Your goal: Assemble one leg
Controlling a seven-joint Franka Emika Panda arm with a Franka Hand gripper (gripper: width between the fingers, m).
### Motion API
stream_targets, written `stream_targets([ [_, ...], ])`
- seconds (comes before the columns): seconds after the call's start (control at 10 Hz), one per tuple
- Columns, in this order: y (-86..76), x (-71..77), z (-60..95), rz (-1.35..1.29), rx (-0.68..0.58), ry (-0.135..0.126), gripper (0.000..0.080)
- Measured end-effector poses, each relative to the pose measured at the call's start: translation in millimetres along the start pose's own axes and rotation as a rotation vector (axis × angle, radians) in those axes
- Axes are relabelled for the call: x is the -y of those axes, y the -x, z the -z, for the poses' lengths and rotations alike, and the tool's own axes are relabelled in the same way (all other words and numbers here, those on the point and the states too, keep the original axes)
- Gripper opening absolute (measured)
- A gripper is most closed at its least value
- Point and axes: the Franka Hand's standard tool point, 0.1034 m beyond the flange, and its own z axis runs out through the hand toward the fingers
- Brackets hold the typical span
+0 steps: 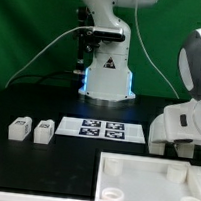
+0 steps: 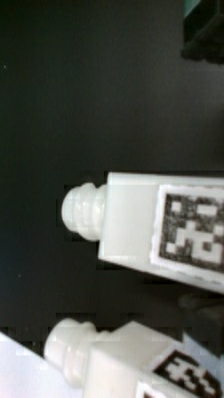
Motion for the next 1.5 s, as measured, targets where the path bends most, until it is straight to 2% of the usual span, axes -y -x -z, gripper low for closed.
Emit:
stream_targets([
  [0.1, -0.2, 0.0, 0.8, 0.0, -0.001, 0.0, 0.0606],
  [0.2, -0.2, 0.1, 0.7, 0.0, -0.001, 0.0, 0.0606],
  [0.3, -0.2, 0.1, 0.6, 0.0, -0.001, 0.0, 0.0429],
  [0.4, -0.1, 0.1, 0.7, 0.0, -0.001, 0.0, 0.0429],
  [0.5, -0.1, 0.1, 0.7, 0.0, -0.001, 0.0, 0.0287],
  [1.2, -0.3, -0.3, 1.8, 0.001, -0.003, -0.001, 0.029],
  [1.3, 5.3, -5.4, 15.6, 0.035, 0.007, 0.004, 0.029],
  [1.4, 10.3, -10.1, 43.3, 0.057, -0.036, 0.002, 0.029],
  [1.5, 23.2, -14.1, 65.2, 0.07, -0.039, 0.003, 0.029],
])
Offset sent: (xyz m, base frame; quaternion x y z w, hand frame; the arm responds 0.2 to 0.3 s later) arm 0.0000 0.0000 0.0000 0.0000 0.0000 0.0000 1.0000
